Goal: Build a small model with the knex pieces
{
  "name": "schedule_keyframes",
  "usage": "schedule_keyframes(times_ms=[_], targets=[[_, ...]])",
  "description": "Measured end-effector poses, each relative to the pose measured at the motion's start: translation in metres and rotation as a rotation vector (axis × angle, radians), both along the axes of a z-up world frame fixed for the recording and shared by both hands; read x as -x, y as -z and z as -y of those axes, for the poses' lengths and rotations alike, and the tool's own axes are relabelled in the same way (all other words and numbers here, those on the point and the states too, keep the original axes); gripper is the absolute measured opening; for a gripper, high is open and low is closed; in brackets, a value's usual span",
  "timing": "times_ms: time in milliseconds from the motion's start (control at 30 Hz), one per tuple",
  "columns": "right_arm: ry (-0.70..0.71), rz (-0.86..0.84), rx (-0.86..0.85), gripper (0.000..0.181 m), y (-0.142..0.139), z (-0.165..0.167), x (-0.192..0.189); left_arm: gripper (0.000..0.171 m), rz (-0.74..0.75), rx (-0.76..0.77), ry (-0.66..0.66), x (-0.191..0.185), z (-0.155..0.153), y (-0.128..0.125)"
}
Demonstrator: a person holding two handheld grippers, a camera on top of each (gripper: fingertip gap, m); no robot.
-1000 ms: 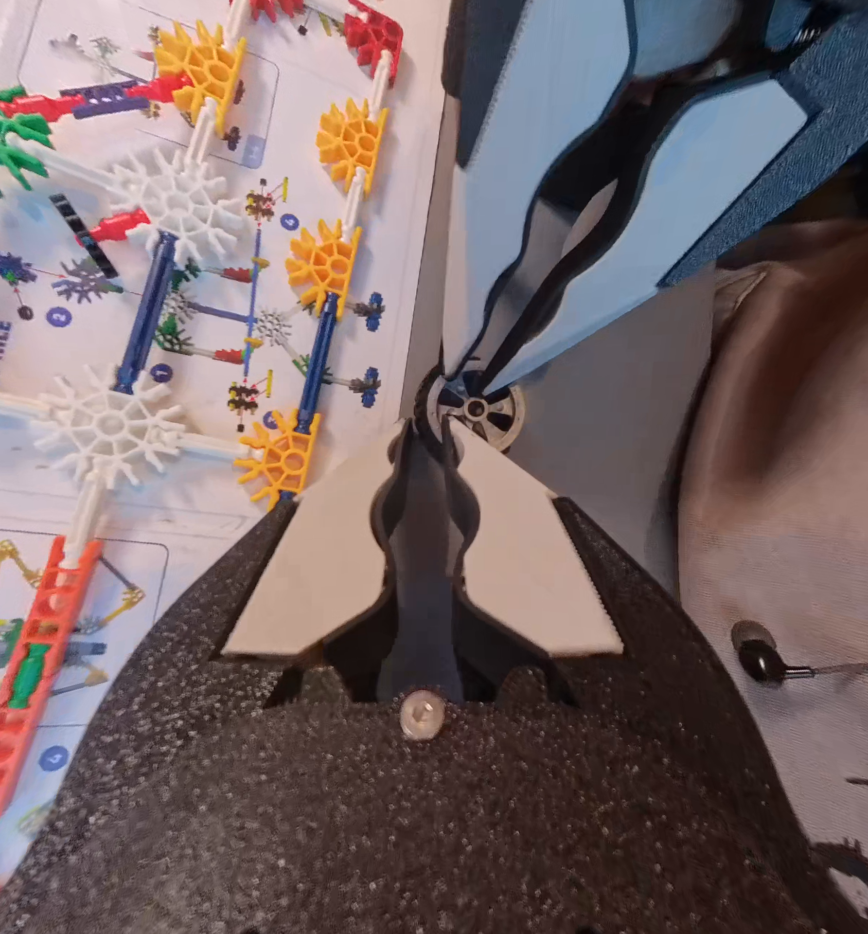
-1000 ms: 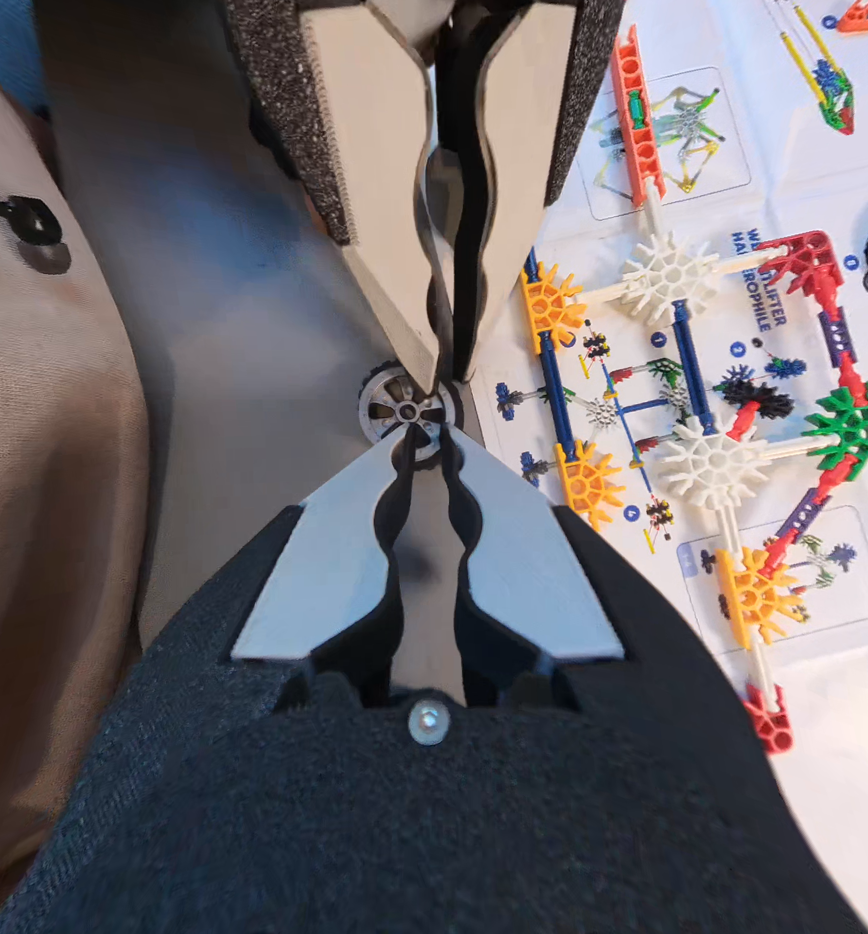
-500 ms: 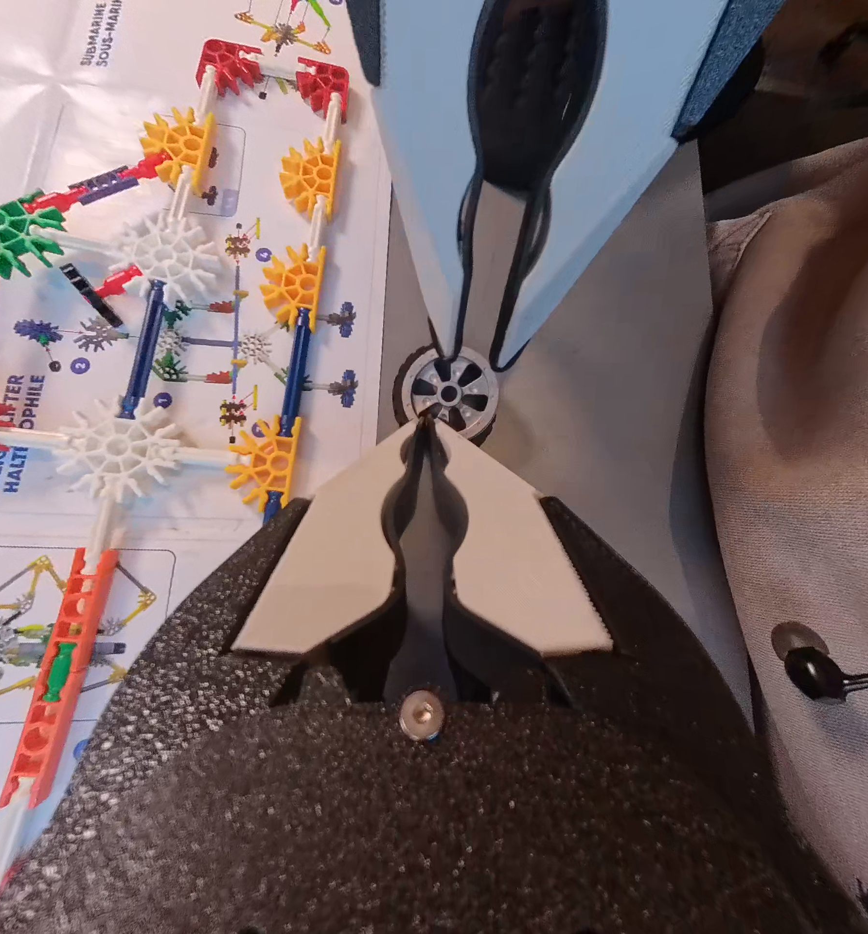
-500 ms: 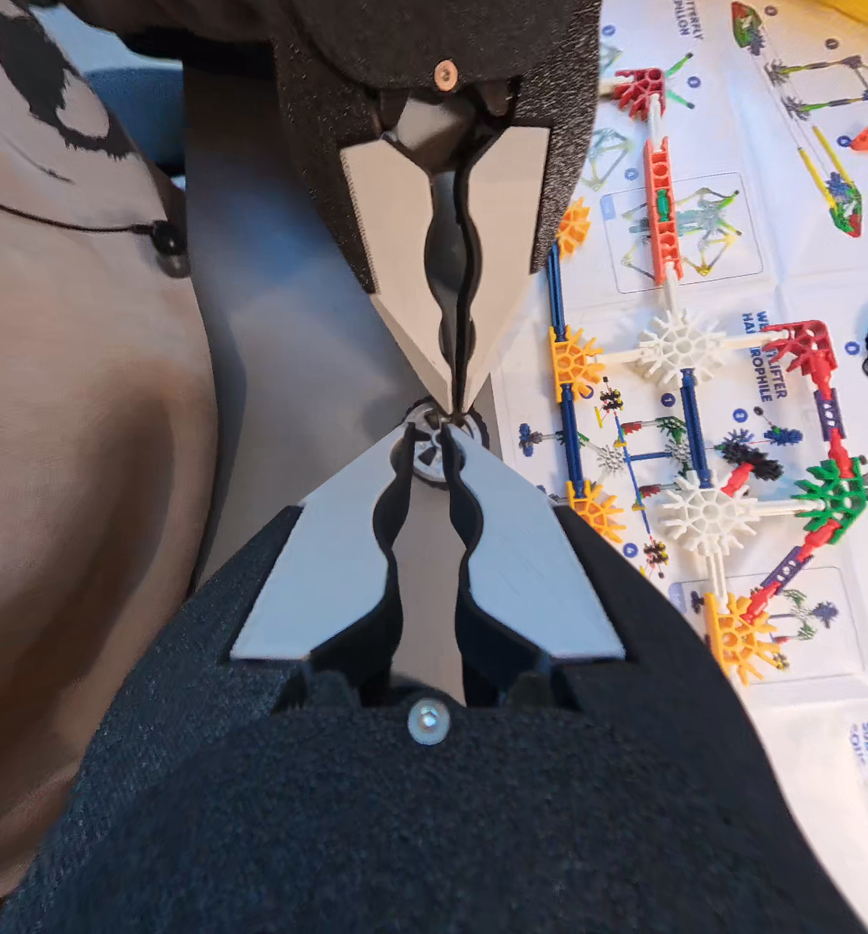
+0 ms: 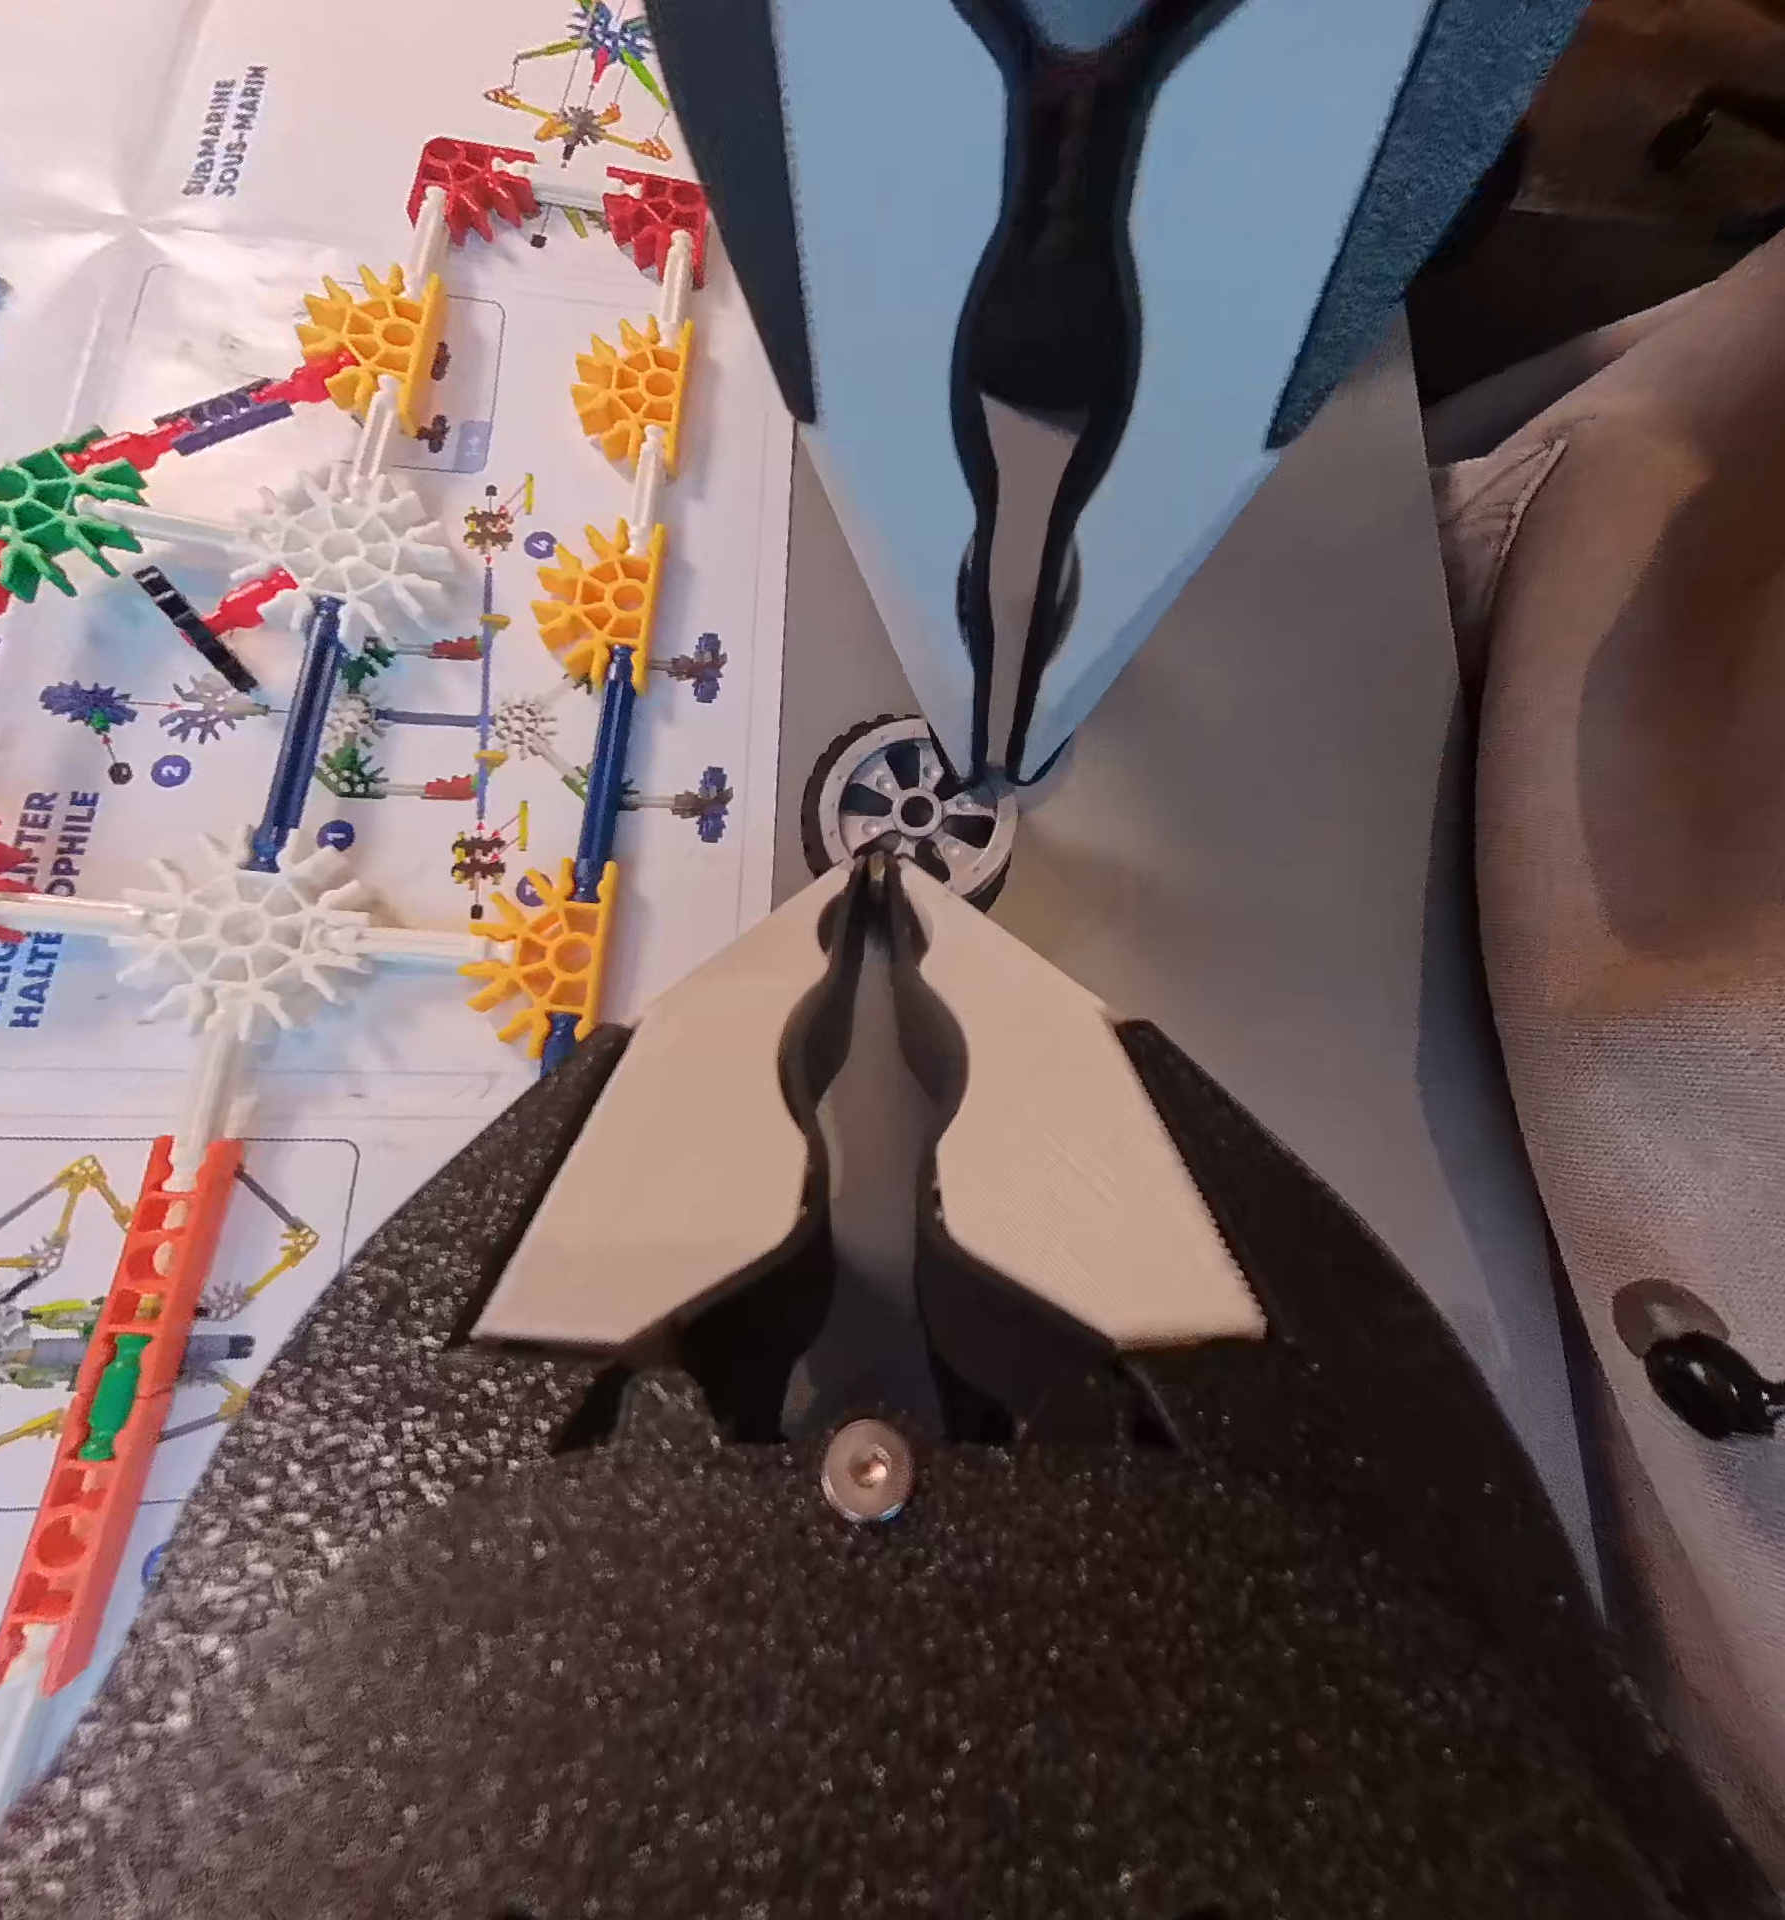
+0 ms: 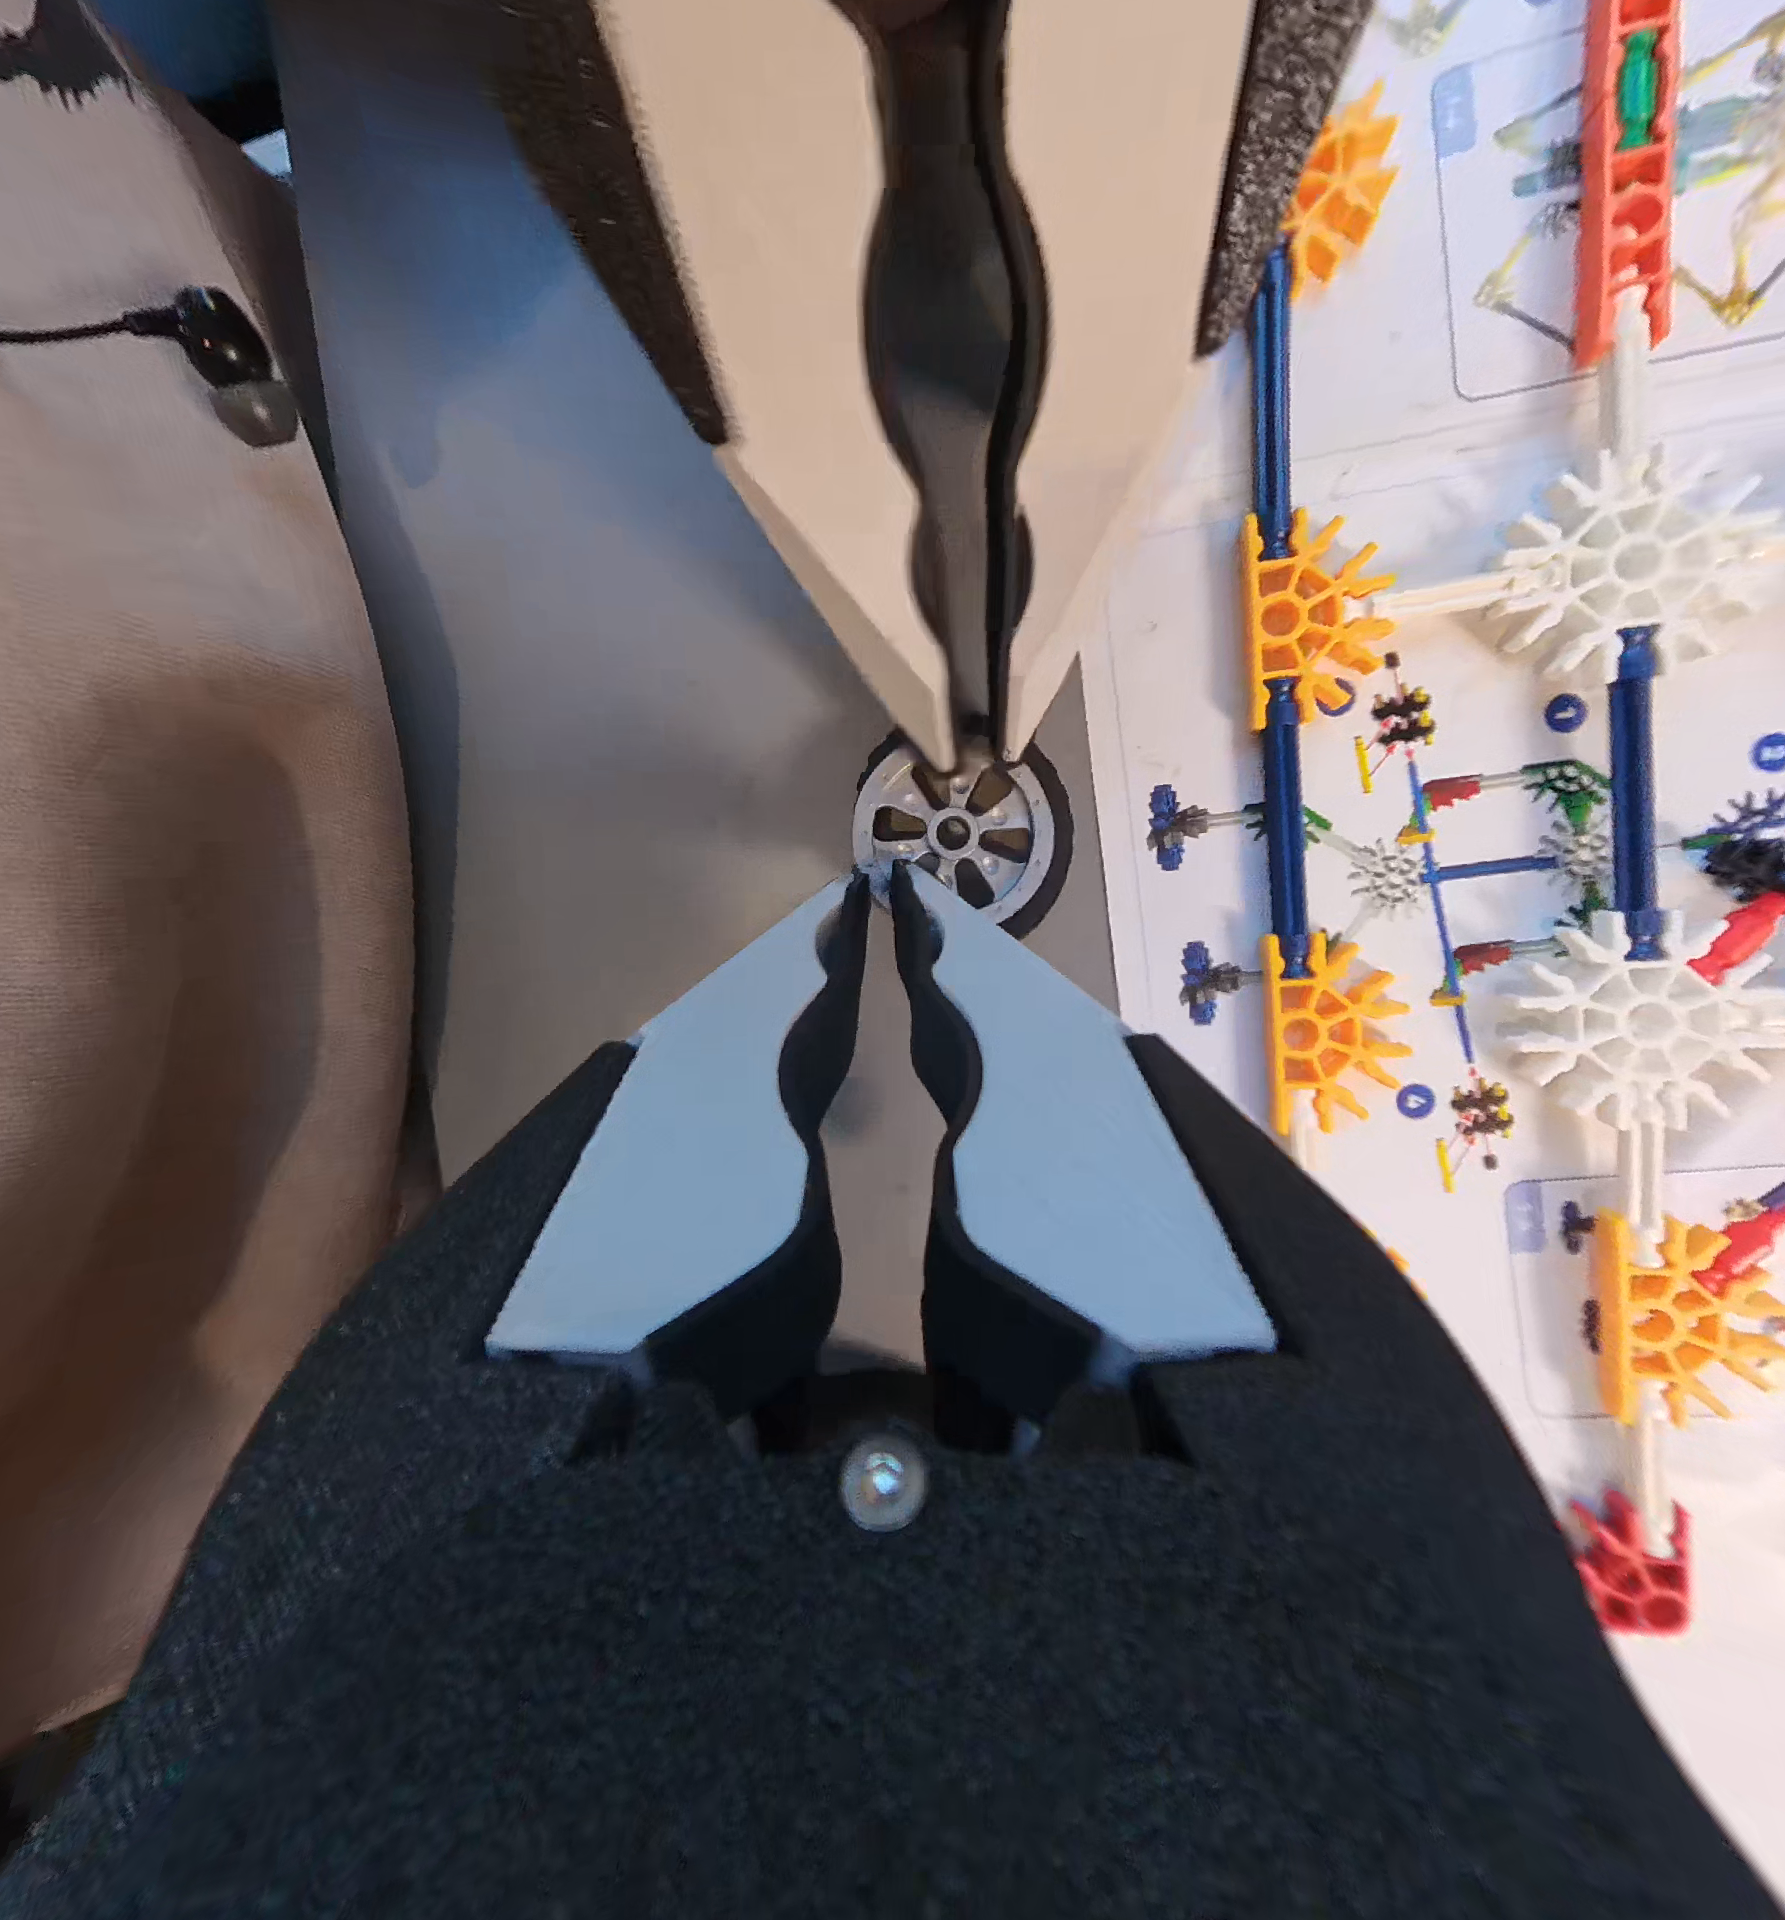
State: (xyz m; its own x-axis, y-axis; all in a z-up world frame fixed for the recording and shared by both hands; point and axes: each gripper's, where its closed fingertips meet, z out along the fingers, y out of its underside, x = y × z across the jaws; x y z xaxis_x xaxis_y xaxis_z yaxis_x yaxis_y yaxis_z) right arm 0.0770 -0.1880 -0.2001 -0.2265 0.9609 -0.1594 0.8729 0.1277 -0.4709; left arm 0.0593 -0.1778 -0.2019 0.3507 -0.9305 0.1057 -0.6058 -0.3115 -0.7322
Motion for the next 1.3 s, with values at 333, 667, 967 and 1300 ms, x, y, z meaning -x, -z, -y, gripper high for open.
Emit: schedule_keyframes(times_ms=[333,667,967,1300], targets=[[0.177,-0.012,0.273,0.003,0.000,-0.001,0.003,0.011,-0.038,-0.122,0.154,0.002,0.018,-0.011],[0.236,-0.053,0.231,0.002,-0.001,-0.007,0.008,0.005,-0.038,-0.144,0.120,0.002,0.009,-0.006],[0.206,-0.051,0.199,0.002,-0.010,-0.012,0.008,0.006,-0.010,-0.109,0.018,0.003,-0.004,-0.002],[0.037,0.082,-0.082,0.005,0.003,-0.026,0.008,0.007,0.003,-0.076,-0.007,0.003,-0.004,-0.002]])
